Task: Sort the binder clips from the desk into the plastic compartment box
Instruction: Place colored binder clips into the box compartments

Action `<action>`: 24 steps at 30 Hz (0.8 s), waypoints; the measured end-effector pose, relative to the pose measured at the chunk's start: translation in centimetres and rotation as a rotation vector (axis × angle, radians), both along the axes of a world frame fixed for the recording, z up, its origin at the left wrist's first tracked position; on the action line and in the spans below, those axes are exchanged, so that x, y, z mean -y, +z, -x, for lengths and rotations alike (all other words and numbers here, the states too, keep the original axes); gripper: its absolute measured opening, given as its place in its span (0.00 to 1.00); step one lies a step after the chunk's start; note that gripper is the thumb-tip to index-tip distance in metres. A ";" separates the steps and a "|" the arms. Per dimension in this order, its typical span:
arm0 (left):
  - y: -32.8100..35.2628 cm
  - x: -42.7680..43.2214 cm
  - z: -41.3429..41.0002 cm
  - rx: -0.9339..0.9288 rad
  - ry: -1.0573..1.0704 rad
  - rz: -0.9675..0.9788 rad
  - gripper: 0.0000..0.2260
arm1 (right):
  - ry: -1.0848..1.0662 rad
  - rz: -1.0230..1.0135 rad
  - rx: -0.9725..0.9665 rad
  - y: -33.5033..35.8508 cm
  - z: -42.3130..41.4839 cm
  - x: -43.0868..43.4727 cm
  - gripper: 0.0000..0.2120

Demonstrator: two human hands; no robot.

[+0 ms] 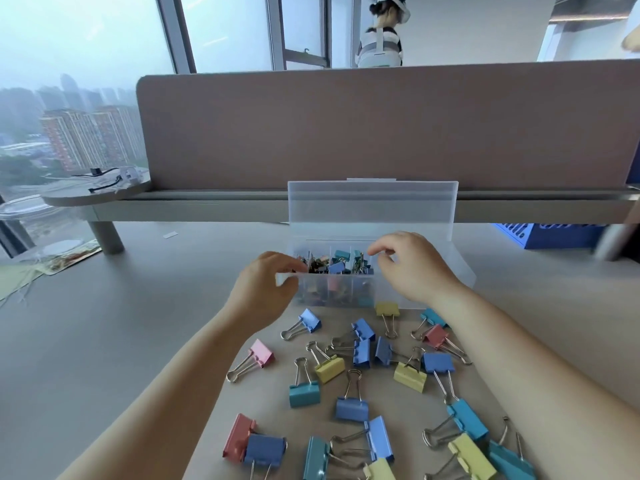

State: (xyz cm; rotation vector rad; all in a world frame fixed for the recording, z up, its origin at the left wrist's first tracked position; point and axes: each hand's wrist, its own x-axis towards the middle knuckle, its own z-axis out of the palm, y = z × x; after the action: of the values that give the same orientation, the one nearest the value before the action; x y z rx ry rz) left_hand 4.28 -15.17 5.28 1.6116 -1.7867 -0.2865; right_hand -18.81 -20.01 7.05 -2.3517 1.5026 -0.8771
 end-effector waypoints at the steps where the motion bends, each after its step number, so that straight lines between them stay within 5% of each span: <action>1: -0.3 -0.7 -0.5 0.032 0.027 0.019 0.11 | 0.010 0.044 0.010 -0.3 -0.1 -0.8 0.13; 7: -1.3 -4.9 -3.1 0.068 0.114 -0.144 0.11 | 0.131 -0.078 -0.020 -1.4 -2.1 -5.8 0.11; 11: -2.4 -7.2 -3.6 0.187 0.159 -0.352 0.25 | 0.198 -0.212 -0.086 -2.3 -4.1 -8.1 0.10; 17: -2.7 -7.4 -2.8 0.286 0.103 -0.283 0.19 | 0.130 -0.230 -0.239 -3.0 -4.6 -9.8 0.19; 21: -2.7 -6.9 -2.6 0.092 0.068 -0.214 0.16 | 0.143 -0.221 -0.229 -2.9 -4.3 -10.0 0.15; 24: -2.6 -6.7 -2.2 -0.095 0.057 -0.131 0.14 | 0.131 -0.250 -0.040 -2.6 -4.1 -9.7 0.13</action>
State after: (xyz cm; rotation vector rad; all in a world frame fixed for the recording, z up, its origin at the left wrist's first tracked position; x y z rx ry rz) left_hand 6.52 -8.50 2.70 1.7076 -1.6770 -0.4545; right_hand -14.74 -10.33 4.43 -2.2646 1.3649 -0.5781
